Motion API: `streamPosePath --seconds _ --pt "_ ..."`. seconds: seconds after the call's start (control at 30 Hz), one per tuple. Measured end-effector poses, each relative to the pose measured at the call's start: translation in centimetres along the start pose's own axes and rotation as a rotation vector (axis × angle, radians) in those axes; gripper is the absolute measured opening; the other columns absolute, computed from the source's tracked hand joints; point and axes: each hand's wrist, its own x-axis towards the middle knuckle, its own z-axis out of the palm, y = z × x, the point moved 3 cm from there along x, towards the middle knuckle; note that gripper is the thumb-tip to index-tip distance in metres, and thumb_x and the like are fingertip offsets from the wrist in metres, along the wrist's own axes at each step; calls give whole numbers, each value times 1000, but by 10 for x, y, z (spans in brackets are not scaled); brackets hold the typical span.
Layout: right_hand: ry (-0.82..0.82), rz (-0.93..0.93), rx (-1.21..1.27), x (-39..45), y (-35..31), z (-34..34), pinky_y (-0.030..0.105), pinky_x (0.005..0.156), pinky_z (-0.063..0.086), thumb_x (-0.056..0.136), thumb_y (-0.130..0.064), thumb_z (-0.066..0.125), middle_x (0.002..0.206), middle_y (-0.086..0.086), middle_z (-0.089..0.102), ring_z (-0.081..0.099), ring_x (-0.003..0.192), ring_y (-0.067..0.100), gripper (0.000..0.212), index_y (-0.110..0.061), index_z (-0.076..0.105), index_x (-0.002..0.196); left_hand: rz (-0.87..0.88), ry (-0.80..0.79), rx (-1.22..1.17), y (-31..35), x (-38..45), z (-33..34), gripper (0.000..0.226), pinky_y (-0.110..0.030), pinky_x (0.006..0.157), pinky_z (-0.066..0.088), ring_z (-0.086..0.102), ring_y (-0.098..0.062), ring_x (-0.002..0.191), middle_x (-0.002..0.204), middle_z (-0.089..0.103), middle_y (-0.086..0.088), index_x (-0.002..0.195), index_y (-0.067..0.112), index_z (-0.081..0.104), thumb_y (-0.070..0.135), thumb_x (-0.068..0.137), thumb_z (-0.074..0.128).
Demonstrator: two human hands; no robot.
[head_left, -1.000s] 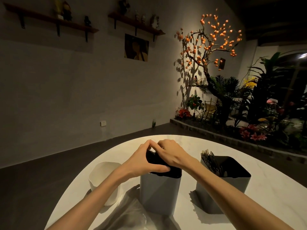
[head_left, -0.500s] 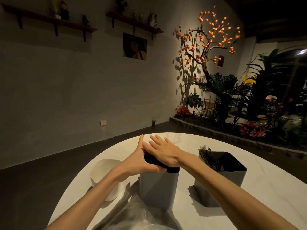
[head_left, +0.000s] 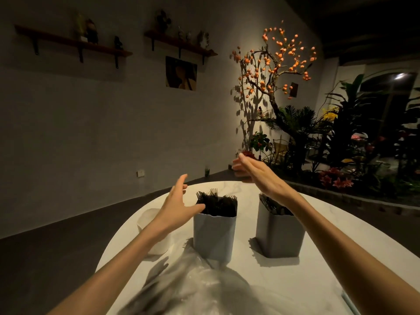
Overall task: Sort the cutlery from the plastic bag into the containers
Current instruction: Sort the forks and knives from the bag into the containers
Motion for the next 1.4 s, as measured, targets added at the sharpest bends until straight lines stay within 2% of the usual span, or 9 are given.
streamPosePath --seconds 0.2,0.4,0.5,0.67,0.83,1.0,1.17,1.27,1.4 --pt "-243 145 -208 -107 13 20 27 74 60 107 -35 46 96 3 75 73 85 16 33 -11 69 112 62 -223 202 12 -82 35 46 -37 101 51 55 -5 121 124 56 18 121 41 61 49 79 77" --pt "-734 525 -416 -213 19 40 18 53 48 103 -31 56 78 1 73 62 56 8 26 -11 71 98 -44 -737 737 24 -176 98 122 -49 121 26 20 -21 152 168 12 10 157 44 3 85 63 69" --pt "-971 571 -594 -252 24 64 20 56 41 99 -33 62 76 -3 67 50 60 6 29 -10 70 115 29 -698 820 12 -195 117 107 -43 117 35 31 -24 148 164 24 1 158 39 3 42 82 78" --pt "-510 272 -529 -254 36 79 32 94 52 96 -31 68 119 4 68 63 102 17 54 -29 46 146 114 -259 171 22 -186 88 52 -38 98 53 60 -11 110 115 62 -2 102 37 58 -6 72 52" --pt "-305 -51 -663 -239 9 69 36 121 25 79 -44 82 165 -3 22 24 149 18 106 -36 13 160 186 -50 138 50 -184 28 65 -20 92 40 56 5 108 118 62 4 52 35 69 -22 67 40" --pt "-448 -57 -887 -234 -5 88 49 125 7 77 -66 74 169 -4 11 8 155 24 114 -39 1 160 194 10 997 47 -208 9 19 -35 71 45 62 -25 91 106 66 2 90 18 67 18 90 48" --pt "-508 -67 -697 -229 -6 125 39 100 53 99 -22 59 128 -3 64 60 116 19 34 -26 62 133 201 69 912 12 -211 6 31 -42 81 61 66 -30 106 137 58 1 121 21 63 25 91 66" --pt "-529 -77 -637 -217 -10 153 35 94 57 95 4 54 117 2 71 66 104 17 40 -18 68 125 142 -114 856 -3 -208 9 62 -41 95 56 57 -26 125 163 26 10 137 24 50 0 83 65" --pt "-617 -33 -722 -197 -5 186 37 102 49 97 -15 61 130 6 62 59 113 25 38 -18 59 134 100 -237 816 13 -208 6 75 -31 104 48 47 -21 133 155 36 10 147 25 40 -4 82 63"
